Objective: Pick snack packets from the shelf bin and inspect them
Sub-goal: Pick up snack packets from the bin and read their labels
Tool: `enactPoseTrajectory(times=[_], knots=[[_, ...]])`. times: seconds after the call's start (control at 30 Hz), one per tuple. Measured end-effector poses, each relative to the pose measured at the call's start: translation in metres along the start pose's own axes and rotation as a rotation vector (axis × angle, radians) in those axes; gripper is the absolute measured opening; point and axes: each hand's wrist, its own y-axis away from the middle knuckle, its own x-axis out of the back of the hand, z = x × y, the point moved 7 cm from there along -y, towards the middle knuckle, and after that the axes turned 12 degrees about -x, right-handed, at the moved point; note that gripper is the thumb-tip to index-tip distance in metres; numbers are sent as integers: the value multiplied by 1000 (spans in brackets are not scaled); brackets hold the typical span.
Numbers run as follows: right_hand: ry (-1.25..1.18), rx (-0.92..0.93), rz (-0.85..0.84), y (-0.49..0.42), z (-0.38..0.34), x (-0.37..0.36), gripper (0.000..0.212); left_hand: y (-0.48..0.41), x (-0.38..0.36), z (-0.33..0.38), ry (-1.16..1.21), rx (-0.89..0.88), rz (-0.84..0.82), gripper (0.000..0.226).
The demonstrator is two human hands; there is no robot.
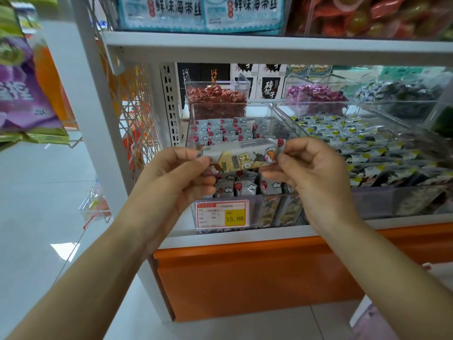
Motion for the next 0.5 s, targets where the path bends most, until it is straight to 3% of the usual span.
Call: enactPoseTrajectory(times=[0.23, 0.3, 0.4, 0.5], knots=[[-29, -3, -103, 6, -2, -10, 12, 0, 4, 3, -198, -64, 21, 48], [8, -6, -125, 7, 0, -13, 18, 0, 1, 5, -262, -90, -10, 47], [86, 5, -100, 6, 2, -14, 8, 0, -2, 7, -378, -128, -68, 38], [57, -46, -140, 3, 7, -15, 19, 0, -2, 8, -463, -176, -91, 34]])
